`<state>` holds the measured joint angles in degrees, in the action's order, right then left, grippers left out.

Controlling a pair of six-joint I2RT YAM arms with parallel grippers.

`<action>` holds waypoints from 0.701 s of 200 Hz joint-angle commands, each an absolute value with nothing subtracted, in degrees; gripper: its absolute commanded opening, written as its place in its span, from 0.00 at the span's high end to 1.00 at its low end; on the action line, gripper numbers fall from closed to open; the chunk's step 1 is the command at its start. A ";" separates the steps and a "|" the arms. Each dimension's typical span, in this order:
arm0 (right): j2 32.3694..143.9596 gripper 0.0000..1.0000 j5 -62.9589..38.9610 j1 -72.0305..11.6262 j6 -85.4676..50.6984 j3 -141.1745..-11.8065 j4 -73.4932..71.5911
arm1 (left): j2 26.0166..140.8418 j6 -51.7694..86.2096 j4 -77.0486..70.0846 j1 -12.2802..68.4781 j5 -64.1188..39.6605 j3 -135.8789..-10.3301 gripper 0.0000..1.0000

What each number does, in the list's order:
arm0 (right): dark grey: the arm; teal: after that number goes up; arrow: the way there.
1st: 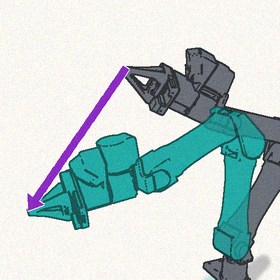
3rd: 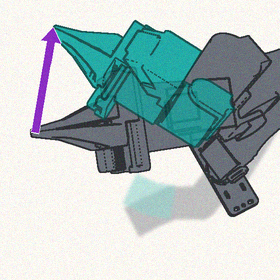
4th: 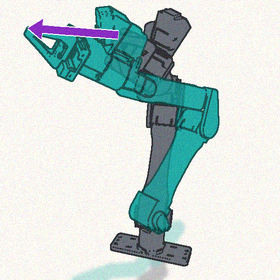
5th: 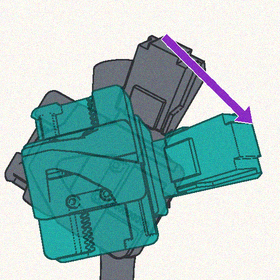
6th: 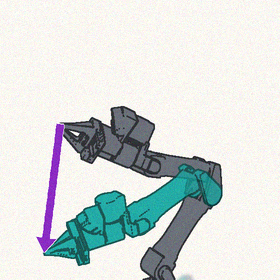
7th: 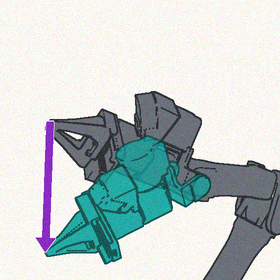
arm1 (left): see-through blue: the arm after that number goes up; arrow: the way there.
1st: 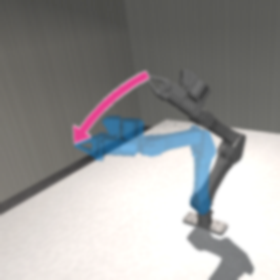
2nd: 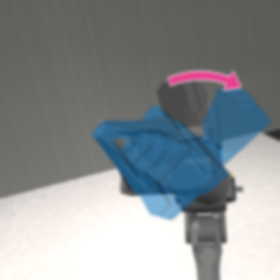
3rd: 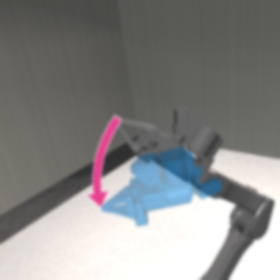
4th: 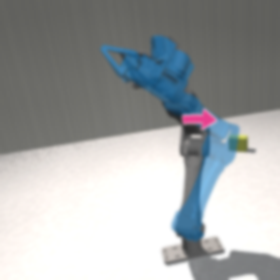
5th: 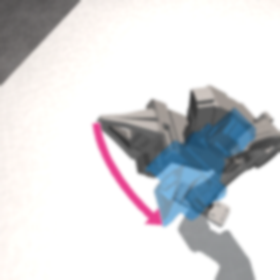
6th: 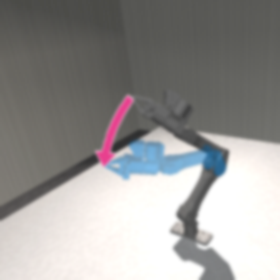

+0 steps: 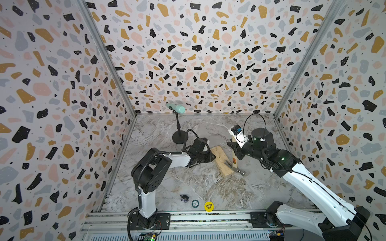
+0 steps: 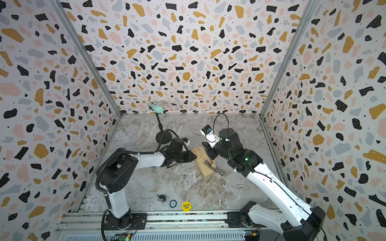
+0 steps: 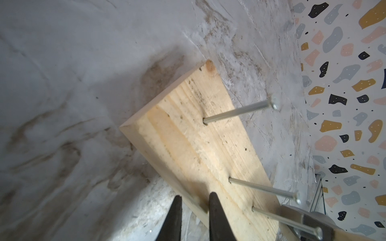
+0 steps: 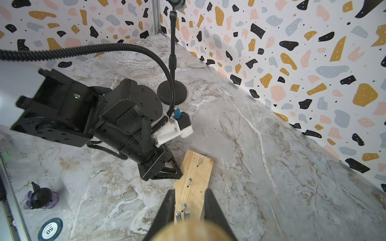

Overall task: Use a claw hammer to pull out a nail
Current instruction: Remove the nail from the mounting plate.

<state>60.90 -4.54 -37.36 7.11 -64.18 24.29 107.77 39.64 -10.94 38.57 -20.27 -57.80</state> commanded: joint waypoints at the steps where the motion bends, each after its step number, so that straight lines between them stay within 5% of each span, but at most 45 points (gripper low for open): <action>1: 59.95 1.00 -5.17 -36.70 7.13 -66.04 17.81 | 108.49 39.29 -11.87 38.28 -20.76 -57.39 0.81; 140: 61.47 1.00 -7.55 -36.30 7.14 -67.06 15.30 | 108.99 39.62 -12.57 38.23 -21.10 -56.78 0.81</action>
<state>62.94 -7.07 -36.42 6.92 -64.18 21.85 107.90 39.66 -11.62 38.57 -20.51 -57.63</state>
